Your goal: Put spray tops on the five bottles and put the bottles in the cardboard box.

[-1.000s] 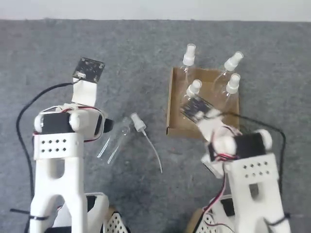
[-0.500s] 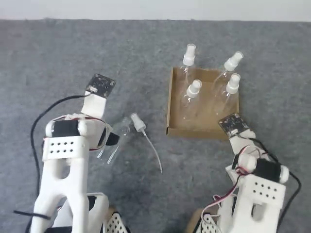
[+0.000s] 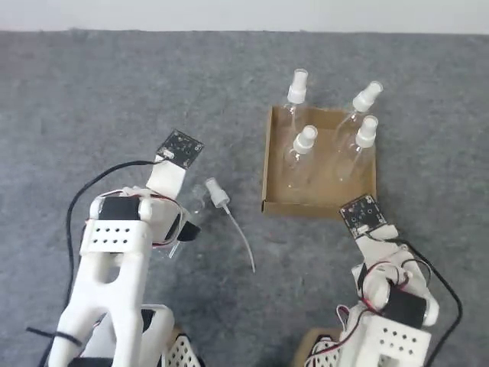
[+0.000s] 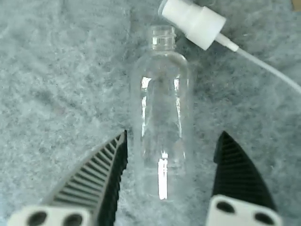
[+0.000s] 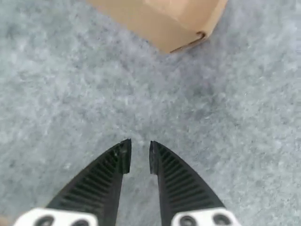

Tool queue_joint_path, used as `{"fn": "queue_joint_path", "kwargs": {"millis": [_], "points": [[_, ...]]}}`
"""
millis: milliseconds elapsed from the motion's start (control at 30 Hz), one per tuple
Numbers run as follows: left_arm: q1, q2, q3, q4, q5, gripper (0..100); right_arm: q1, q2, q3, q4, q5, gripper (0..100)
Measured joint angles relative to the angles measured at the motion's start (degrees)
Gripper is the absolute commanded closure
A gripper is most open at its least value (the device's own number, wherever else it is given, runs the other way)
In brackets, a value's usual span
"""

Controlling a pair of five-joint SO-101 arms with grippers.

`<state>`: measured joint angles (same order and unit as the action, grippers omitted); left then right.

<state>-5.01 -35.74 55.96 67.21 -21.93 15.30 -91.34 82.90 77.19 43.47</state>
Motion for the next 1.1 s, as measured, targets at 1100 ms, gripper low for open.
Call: {"fn": "queue_joint_path", "kwargs": {"millis": [1100], "points": [[-5.4, 8.4, -8.2, 1.1, 1.1, 92, 0.3, -12.9, 12.1, -0.4, -0.2, 97.1]]}}
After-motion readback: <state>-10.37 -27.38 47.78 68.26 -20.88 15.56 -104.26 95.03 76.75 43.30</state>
